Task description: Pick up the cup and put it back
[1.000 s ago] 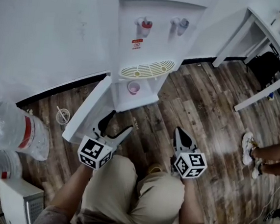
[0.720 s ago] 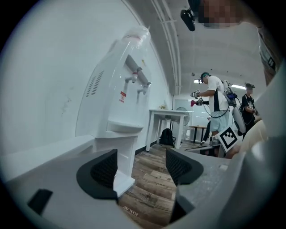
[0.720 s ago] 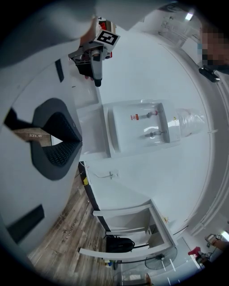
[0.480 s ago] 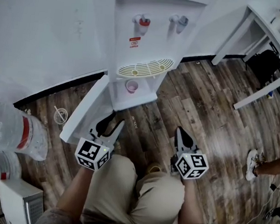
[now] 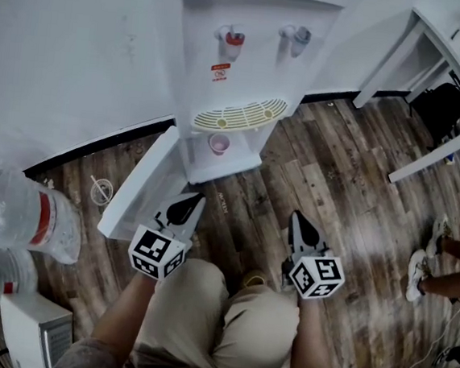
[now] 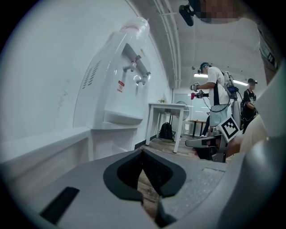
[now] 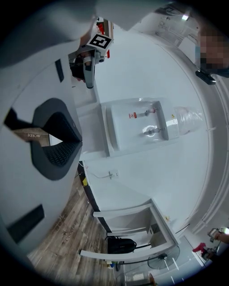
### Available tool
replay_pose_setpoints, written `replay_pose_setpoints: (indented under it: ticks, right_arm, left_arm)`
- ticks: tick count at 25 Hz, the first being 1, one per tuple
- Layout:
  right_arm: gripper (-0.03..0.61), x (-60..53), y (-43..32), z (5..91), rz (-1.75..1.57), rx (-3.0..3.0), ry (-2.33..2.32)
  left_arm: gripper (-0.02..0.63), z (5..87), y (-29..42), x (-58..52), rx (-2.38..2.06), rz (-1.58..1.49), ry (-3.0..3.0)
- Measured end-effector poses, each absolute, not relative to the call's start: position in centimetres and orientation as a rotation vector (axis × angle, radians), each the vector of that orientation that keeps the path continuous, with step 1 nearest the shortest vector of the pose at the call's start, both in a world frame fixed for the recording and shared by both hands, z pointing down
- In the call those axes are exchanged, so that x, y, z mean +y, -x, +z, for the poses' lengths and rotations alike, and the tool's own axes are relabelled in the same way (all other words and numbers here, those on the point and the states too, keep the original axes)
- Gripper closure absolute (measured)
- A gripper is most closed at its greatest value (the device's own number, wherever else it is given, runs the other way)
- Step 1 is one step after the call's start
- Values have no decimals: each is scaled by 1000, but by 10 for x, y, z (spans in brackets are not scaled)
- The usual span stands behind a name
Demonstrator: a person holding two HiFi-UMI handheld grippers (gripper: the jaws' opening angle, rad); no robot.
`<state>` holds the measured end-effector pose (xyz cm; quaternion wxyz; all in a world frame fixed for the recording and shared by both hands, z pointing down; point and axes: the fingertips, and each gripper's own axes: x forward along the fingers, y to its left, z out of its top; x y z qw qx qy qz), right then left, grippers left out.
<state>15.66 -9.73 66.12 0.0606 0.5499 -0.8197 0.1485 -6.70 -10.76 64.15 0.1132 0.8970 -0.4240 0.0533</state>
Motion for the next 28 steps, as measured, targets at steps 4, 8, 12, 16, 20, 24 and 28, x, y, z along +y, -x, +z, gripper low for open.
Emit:
replay_pose_setpoints:
  ticks: [4, 8, 12, 16, 20, 24, 28]
  right_arm:
    - [577, -101, -157, 637, 430, -2500, -1597]
    - [577, -105, -167, 584, 442, -2512, -1548]
    - [577, -109, -171, 510, 452, -2528, -1486]
    - [577, -103, -175, 419, 461, -2548, -1451]
    - [578, -90, -178, 316, 480, -2575, -1419]
    - [584, -85, -177, 207, 481, -2621, -1368]
    - [586, -85, -186, 114, 479, -2650, -1333]
  left_arm:
    - [611, 616, 58, -113, -1222, 130, -2631]
    - [611, 565, 47, -119, -1173, 152, -2646]
    - [611, 491, 45, -117, -1138, 181, -2625]
    - [611, 404, 32, -110, -1071, 216, -2627]
    - [611, 309, 14, -100, -1025, 227, -2626]
    - [611, 198, 3, -98, -1034, 230, -2641]
    - [611, 108, -10, -95, -1061, 213, -2635]
